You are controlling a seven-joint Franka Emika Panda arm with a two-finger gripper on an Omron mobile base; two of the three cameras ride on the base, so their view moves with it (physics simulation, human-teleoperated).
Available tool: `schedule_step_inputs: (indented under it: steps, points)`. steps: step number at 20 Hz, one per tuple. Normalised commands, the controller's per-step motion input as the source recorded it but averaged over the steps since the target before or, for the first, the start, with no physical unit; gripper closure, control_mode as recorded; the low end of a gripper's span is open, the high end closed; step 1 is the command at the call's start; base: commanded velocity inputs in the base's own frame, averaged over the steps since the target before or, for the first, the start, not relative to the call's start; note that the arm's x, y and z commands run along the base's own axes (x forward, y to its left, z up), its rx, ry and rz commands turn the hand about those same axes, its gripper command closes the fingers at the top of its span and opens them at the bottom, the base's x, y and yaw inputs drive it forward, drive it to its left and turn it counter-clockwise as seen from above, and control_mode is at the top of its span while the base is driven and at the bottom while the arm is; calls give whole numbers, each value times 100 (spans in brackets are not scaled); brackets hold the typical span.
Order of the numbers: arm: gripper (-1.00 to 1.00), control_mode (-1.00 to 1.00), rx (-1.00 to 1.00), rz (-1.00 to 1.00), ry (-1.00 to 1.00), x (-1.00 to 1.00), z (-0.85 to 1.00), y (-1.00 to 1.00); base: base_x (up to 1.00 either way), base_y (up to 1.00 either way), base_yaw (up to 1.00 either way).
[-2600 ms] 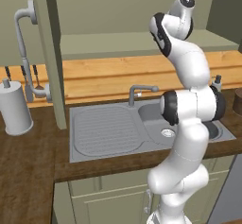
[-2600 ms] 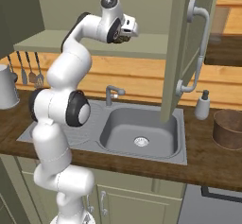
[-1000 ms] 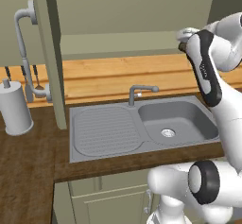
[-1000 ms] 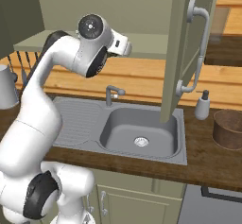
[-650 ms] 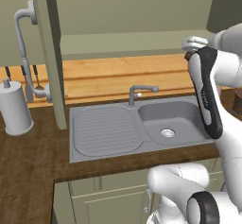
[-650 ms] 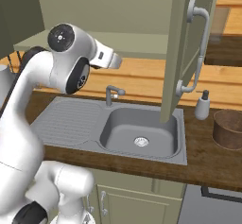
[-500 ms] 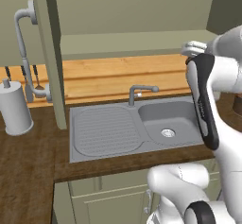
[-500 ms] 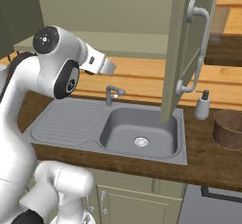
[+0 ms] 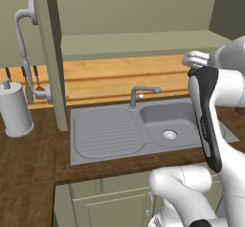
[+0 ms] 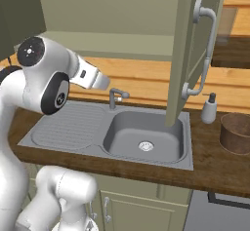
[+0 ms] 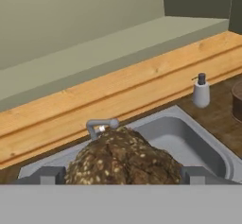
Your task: Open the cabinet, pick up the bread from the cabinet and place it in the basket. Then move the basket to the dining counter.
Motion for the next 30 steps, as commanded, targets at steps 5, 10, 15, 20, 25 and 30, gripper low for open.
schedule_step_inputs:
  steps: [5,10,15,20,25,30]
  points:
    - [100,100,1,0,-2,-38,-5,0,-60,0,0]
    - [100,100,0,0,0,0,0,0,-100,-7,-2]
    - [100,100,0,0,0,0,0,0,-91,-95,-15]
    - [100,100,0,0,0,0,0,0,-15,-100,-11]
    - [100,100,0,0,0,0,0,0,89,-99,-1]
    - [100,100,0,0,0,0,0,0,80,-36,26]
